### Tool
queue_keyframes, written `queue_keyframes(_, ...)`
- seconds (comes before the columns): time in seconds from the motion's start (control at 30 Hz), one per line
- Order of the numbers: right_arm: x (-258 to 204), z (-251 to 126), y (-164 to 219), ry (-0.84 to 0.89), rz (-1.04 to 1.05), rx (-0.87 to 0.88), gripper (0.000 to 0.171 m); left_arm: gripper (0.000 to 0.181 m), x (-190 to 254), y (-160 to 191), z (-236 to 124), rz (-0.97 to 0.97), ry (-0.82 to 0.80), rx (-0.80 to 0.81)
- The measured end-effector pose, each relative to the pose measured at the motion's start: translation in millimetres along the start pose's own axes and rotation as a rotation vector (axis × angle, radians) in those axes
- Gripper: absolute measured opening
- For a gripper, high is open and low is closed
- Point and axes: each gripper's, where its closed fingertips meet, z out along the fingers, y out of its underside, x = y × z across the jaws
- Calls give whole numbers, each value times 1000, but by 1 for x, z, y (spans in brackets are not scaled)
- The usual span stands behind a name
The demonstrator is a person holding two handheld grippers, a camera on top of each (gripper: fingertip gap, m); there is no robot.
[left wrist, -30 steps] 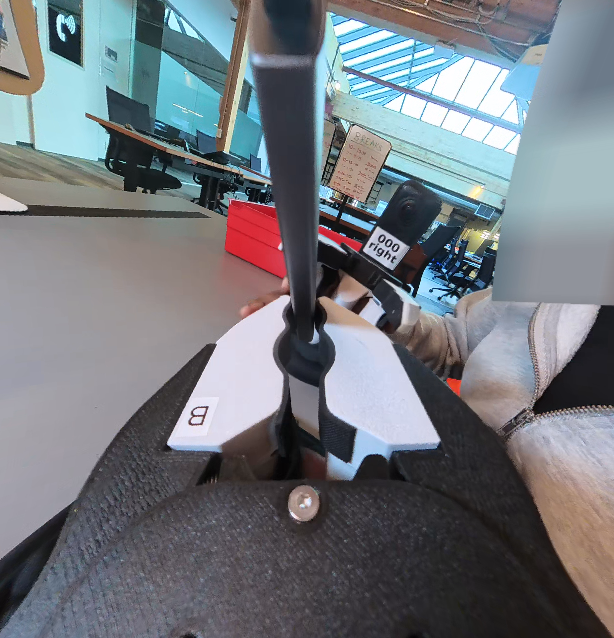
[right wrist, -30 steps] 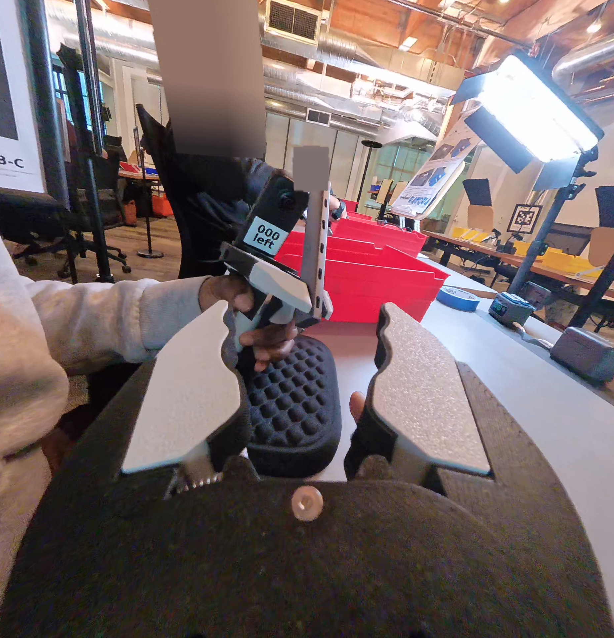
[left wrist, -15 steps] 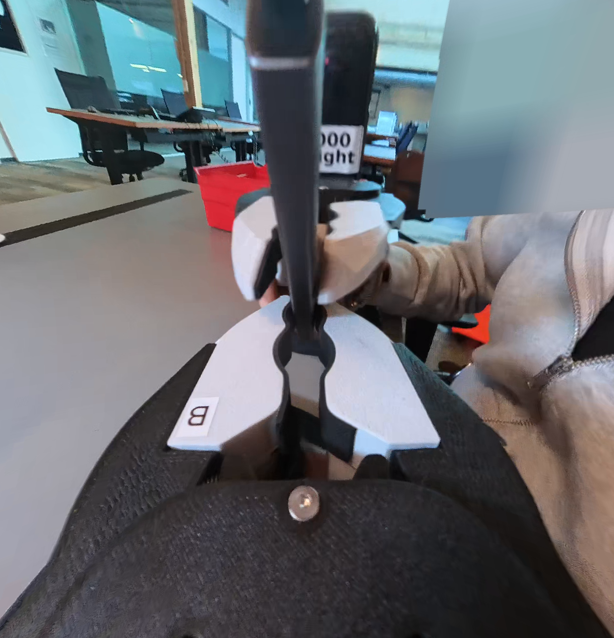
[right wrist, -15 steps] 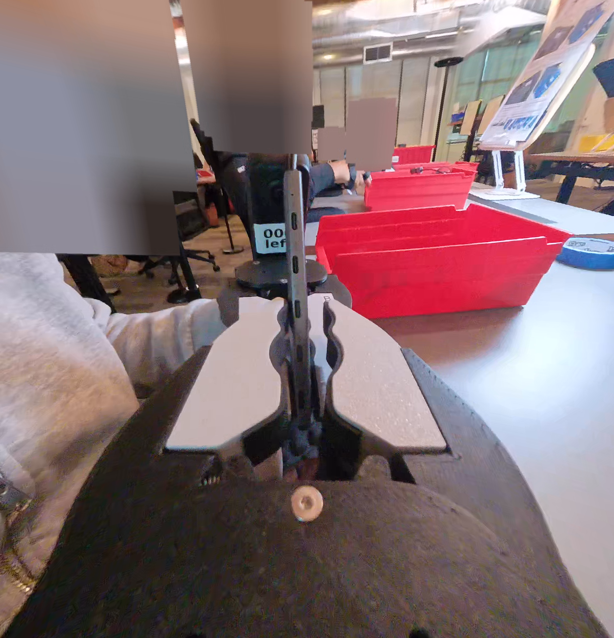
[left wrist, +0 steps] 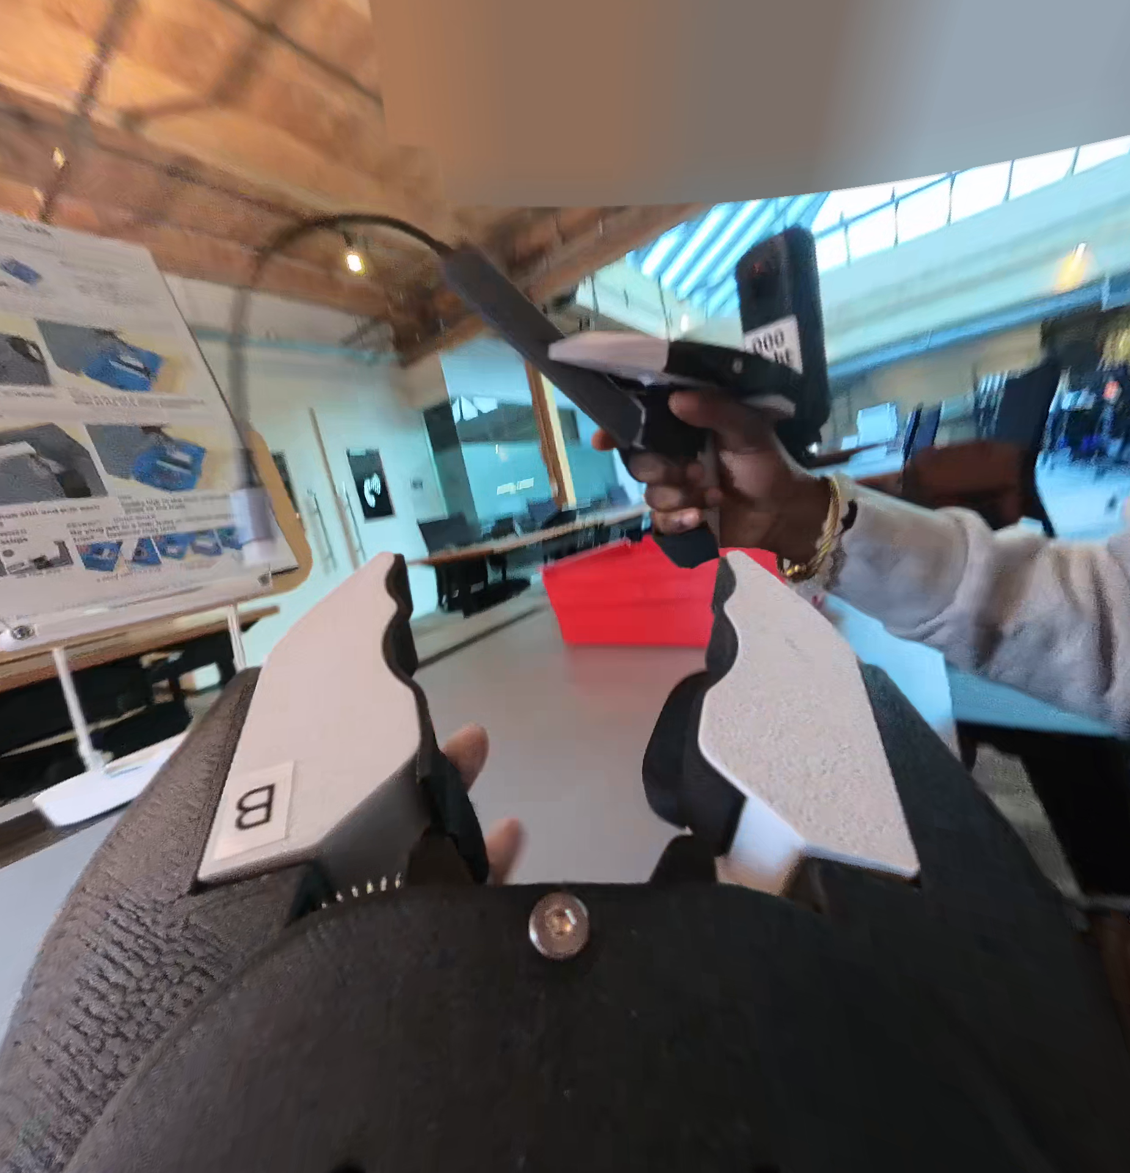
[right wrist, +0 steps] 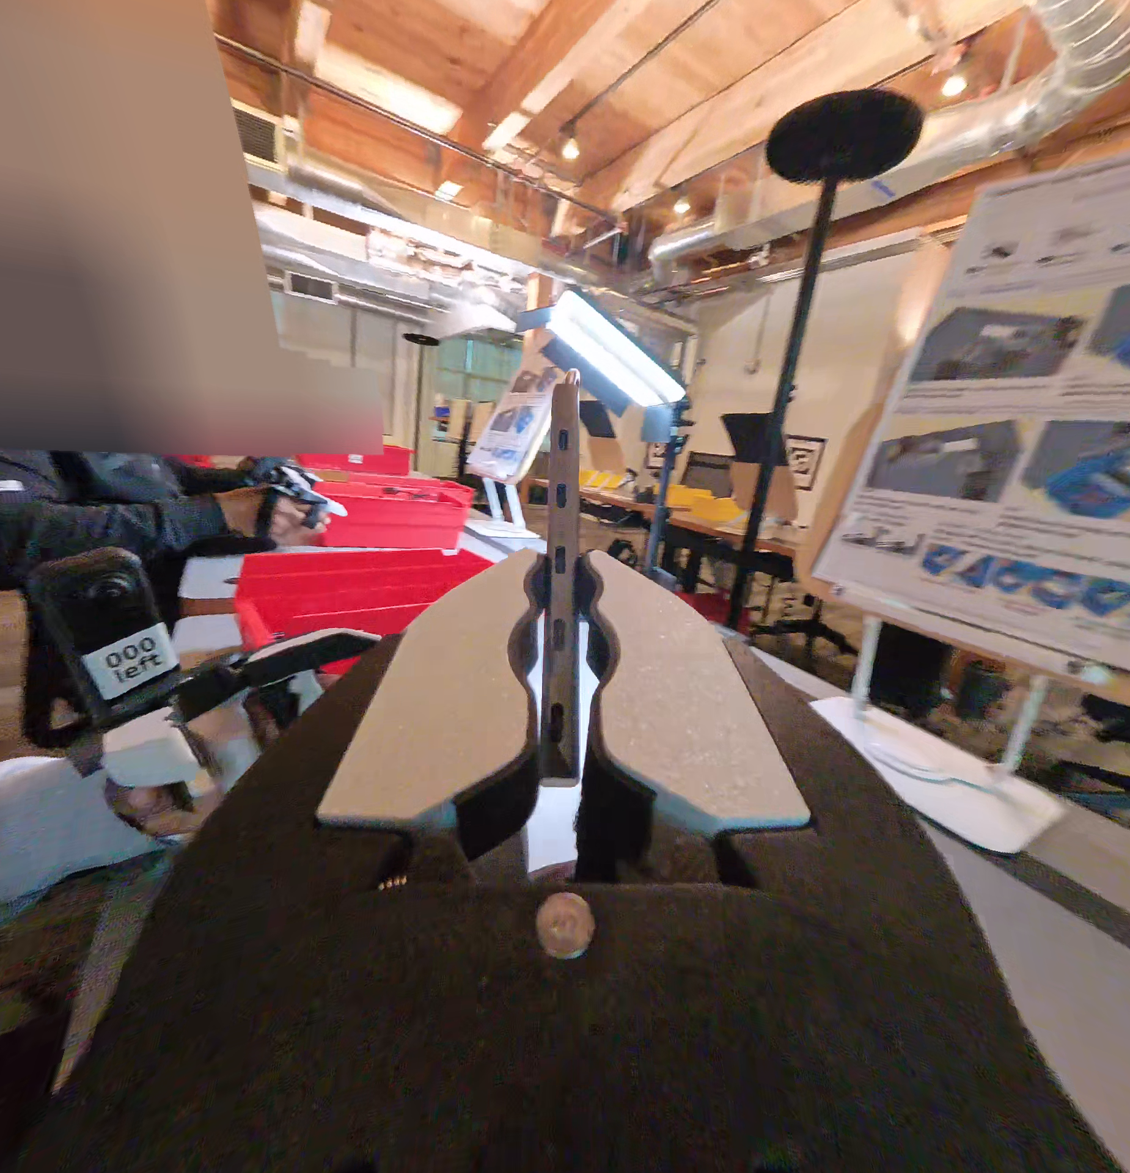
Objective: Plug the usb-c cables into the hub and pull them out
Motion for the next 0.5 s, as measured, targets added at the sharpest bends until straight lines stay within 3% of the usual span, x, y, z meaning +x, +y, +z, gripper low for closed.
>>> queue_keyframes(0.2, 66, -64, -59, 281, -268, -88, 9, 91, -9, -20, -16, -118, 13, 182)
queue_keyframes(0.4, 142, -139, -75, 531, -437, -424, 9, 91, -3, -21, -16, -85, 34, 178)
queue_keyframes(0.5, 176, -171, -84, 573, -466, -625, 10, 90, -7, -22, -18, -108, 16, 197)
